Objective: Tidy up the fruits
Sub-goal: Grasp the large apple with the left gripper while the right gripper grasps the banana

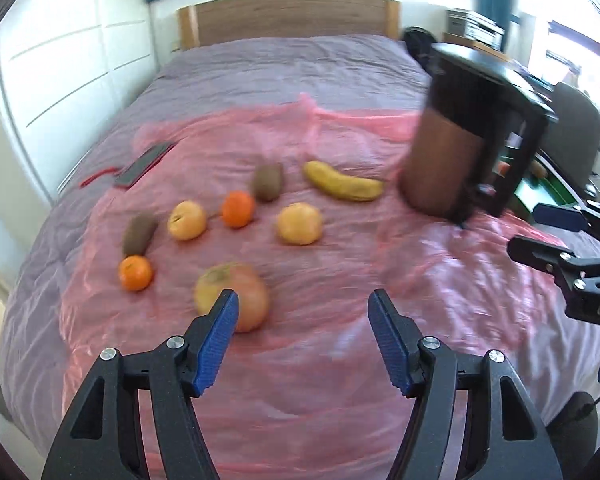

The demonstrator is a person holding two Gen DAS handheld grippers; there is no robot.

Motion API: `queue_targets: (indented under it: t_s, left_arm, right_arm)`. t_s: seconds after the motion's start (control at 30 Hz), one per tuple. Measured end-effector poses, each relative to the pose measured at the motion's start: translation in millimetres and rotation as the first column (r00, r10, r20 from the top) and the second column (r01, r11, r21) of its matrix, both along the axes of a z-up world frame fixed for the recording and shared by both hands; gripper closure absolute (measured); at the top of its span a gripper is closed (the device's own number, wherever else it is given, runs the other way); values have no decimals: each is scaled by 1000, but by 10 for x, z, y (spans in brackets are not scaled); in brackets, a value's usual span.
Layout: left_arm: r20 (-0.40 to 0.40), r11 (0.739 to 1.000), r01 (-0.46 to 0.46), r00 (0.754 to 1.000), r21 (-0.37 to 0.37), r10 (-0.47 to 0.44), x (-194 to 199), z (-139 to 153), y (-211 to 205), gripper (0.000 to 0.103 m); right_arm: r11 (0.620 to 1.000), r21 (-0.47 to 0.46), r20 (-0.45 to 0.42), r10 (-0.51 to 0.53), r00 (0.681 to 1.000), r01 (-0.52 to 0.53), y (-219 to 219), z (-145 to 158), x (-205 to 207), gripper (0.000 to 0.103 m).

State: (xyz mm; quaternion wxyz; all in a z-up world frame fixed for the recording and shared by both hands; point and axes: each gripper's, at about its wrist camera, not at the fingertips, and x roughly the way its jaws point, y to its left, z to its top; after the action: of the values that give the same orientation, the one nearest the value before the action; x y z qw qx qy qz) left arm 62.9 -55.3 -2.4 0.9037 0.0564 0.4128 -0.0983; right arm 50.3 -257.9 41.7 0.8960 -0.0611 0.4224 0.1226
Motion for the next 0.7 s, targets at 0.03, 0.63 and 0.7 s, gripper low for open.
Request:
queue_targets:
  t_s: [0.03,0.63,0.7]
  left_arm:
    - [-8,1000,-19,1000,-4,19,58,-51,115,39]
    - [-159,996,-53,986,-70,41,729,-709,626,28]
    - [-171,996,-53,984,-74,40,771,-757,611,28]
  right_arm:
    - [1000,-3,-3,15,1000,-15,81,-34,53,22]
    - [991,-113,-61,70,996,-76,777,-684,1725,23]
    - [990,-120,-78,63,995,-72,776,-769,1847,23]
